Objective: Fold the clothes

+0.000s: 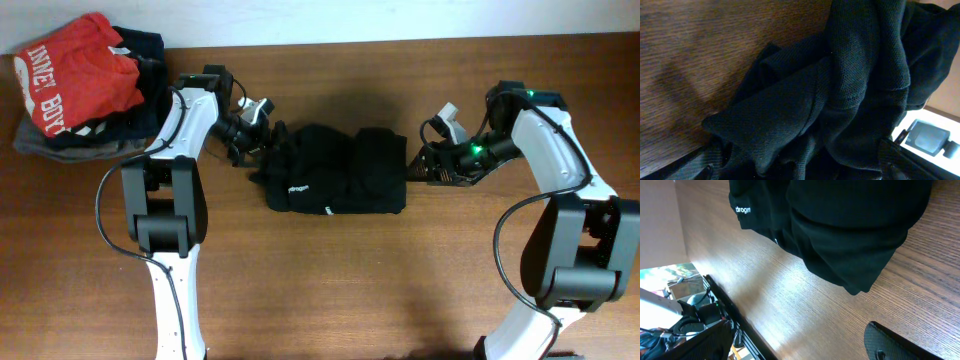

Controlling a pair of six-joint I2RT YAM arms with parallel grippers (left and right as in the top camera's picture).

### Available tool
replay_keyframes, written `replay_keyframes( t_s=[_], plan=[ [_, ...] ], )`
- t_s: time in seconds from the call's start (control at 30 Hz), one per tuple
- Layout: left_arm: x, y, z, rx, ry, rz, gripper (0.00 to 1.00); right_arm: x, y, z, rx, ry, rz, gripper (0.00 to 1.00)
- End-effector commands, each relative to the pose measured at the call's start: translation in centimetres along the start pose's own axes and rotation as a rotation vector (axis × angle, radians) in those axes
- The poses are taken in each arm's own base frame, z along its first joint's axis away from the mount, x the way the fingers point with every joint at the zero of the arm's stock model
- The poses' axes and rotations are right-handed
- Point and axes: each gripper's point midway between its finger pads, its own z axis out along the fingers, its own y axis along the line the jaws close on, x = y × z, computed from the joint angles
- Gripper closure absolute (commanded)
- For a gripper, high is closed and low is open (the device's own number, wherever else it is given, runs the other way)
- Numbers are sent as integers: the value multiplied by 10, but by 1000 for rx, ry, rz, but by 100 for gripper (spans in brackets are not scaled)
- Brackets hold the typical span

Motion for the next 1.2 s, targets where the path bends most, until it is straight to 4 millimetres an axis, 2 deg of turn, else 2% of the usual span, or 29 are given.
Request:
replay_keyframes(
  t_s=[0.0, 0.1, 0.23, 0.33, 0.63, 0.73, 0.9, 1.17],
  plan=[
    [11, 25, 29, -101, 73, 18, 1, -2, 6, 1, 10, 4, -42, 12],
    [13, 12, 38, -86, 84, 44, 1, -1, 8, 3, 9, 7, -44, 12],
    [13, 8, 42, -86, 88, 57, 4, -2, 7, 3, 10, 6, -45, 12],
    [11, 13, 38, -86, 80, 47, 9, -2, 7, 3, 10, 6, -46, 12],
    [10, 15, 27, -26, 66, 93, 8, -4, 7, 3, 12, -1, -53, 11],
    [13, 8, 28, 11, 73, 132, 8, -4, 7, 3, 12, -1, -53, 8],
    [12, -2, 26, 84, 60, 156, 7, -4, 7, 3, 12, -1, -53, 7],
    [14, -1, 20, 117, 57, 165, 7, -4, 7, 3, 12, -1, -54, 7]
  ],
)
